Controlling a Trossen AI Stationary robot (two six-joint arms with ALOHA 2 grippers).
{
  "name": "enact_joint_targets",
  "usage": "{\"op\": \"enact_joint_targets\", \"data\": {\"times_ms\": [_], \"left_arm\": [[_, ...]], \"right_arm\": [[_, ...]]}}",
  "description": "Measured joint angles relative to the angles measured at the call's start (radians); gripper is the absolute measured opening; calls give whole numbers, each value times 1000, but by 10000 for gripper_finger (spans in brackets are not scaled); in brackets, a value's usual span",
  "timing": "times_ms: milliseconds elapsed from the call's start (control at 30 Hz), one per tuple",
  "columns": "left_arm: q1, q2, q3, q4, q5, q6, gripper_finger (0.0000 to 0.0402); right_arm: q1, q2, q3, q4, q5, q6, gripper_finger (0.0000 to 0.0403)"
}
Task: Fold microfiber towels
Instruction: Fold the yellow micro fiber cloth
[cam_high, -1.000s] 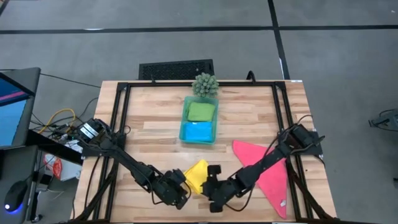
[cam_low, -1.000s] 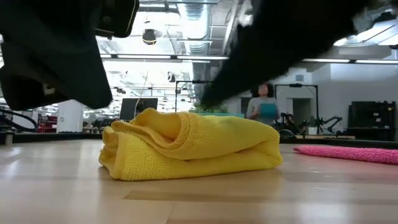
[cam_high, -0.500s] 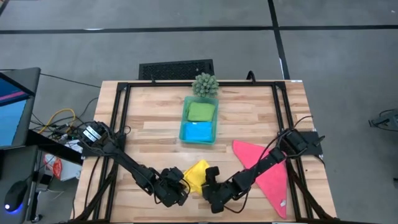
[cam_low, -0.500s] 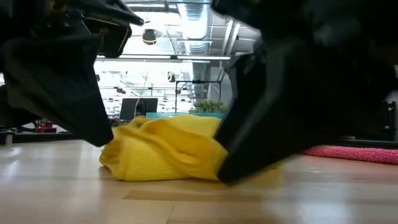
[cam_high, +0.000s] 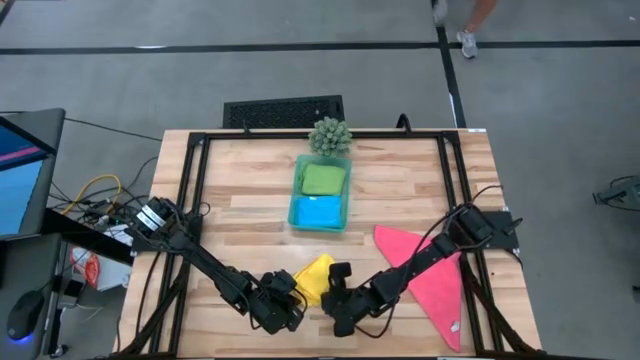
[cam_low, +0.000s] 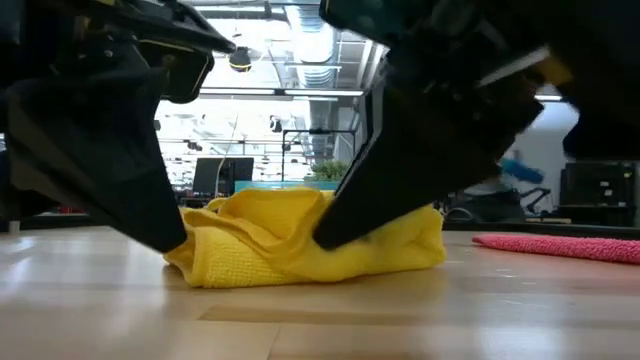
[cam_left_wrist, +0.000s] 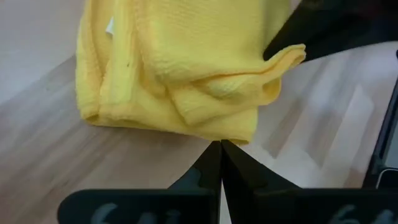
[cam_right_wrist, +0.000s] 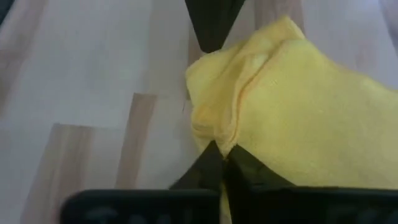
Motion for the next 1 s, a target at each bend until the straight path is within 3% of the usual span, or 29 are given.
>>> {"op": "enact_joint_targets", "data": {"times_ms": [67,367,600,833,1000], "left_arm": [[-1,0,1,5,-3,0,0],[-5,0,0,18,-32,-2,0],[-5,0,0,31,-22,-1,0],[-5,-2,15,31,56,0,0],[-5,-17,76,-34,162,47,0]], "right_arm": [[-4,-10,4,2,-6,4,14],[-4,-25,100,35,65,59,7],[-24,-10,108,-21,21,117,36],[-29,50,110,40,-73,111,41],[-37,48,109,31,-81,128,78]]}}
